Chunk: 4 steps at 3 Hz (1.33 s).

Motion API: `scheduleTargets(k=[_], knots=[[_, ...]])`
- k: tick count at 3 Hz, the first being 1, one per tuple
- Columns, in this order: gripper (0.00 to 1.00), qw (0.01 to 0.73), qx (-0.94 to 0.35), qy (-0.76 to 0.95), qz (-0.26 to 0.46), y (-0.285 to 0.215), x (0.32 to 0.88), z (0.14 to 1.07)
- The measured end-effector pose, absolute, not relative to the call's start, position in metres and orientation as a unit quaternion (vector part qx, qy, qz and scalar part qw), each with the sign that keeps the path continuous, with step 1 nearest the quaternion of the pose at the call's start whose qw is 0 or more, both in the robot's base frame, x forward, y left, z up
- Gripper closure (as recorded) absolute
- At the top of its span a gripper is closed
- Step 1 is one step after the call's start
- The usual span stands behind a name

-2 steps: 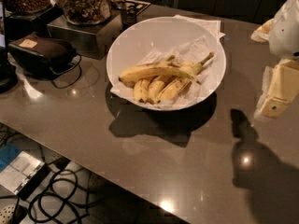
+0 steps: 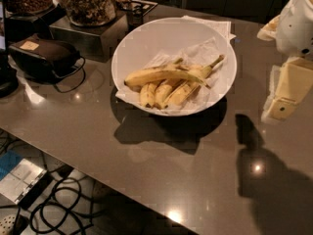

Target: Pick banana from white bowl

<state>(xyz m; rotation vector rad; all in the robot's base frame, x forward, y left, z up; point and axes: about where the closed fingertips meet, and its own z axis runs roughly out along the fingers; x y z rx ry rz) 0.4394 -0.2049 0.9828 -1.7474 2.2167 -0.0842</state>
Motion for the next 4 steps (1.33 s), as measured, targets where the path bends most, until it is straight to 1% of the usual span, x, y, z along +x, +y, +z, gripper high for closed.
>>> scheduleTargets(k=[2,3,4], knots=[[0.0,0.134,-0.654,0.744,-0.034,-0.146,0.458,0.999],[0.0,0.145,-0.655,0.74,-0.038,-0.142,0.463,1.002],[0.0,0.152,-0.642,0.752,-0.016,-0.142,0.471,0.997]])
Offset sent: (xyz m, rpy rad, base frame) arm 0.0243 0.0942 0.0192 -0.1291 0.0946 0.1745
